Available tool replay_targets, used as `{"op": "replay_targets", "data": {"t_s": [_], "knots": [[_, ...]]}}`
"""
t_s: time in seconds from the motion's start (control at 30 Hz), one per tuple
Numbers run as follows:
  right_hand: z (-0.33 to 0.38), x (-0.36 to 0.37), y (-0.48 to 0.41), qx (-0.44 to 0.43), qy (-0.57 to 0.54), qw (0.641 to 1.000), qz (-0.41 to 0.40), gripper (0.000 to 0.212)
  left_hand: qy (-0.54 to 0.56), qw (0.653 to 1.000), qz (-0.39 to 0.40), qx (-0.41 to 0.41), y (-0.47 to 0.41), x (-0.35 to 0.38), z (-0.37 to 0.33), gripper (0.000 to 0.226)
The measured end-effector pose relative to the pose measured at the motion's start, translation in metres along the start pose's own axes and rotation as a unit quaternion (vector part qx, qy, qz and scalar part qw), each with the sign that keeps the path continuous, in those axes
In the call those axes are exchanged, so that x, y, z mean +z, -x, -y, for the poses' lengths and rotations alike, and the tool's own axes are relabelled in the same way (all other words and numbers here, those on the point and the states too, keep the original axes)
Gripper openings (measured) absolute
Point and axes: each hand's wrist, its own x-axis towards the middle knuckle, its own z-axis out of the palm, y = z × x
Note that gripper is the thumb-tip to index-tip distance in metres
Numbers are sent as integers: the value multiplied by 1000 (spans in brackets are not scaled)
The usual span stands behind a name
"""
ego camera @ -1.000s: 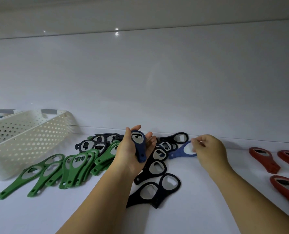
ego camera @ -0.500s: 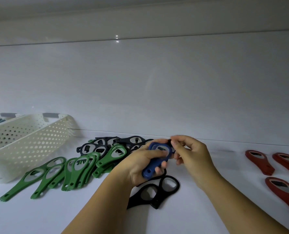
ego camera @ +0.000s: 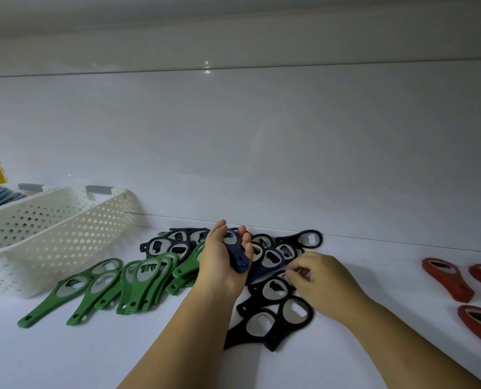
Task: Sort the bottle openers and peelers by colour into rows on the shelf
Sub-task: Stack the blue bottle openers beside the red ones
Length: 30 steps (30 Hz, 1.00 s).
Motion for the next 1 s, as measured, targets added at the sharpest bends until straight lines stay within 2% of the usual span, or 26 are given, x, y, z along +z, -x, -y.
{"op": "replay_targets", "data": {"t_s": [0.1,0.17,0.23,0.4,0.47,0.53,0.63,0.7,0.8,0.93,1.0], "knots": [[1,3,-3,-36,17,999,17,29,-15,1000,5,-20,-2,1,2,44],[5,5,-6,-61,51,995,57,43,-23,1000,8,-20,-1,2,4,44],[7,8,-7,-56,75,992,82,42,-27,999,6,-19,-2,1,5,45],[-3,6,-6,31,28,999,-26,17,-33,998,21,-49,7,5,3,33],[-8,4,-6,88,31,994,-47,19,-36,998,37,-47,12,10,3,37],[-9,3,-7,137,51,988,-40,30,-32,996,69,-52,17,14,5,35],[-8,4,-9,161,81,983,-22,34,-52,991,105,-73,18,16,9,35],[-8,4,-9,173,43,984,-28,35,-78,986,122,-76,18,15,10,34],[-7,-3,-10,190,-79,974,-97,15,-124,983,125,-52,19,16,11,30],[-8,-16,-10,183,-177,935,-248,8,-158,982,99,20,20,18,13,30],[-7,-27,-9,171,-240,909,-296,6,-176,978,109,38,20,18,14,34]]}}
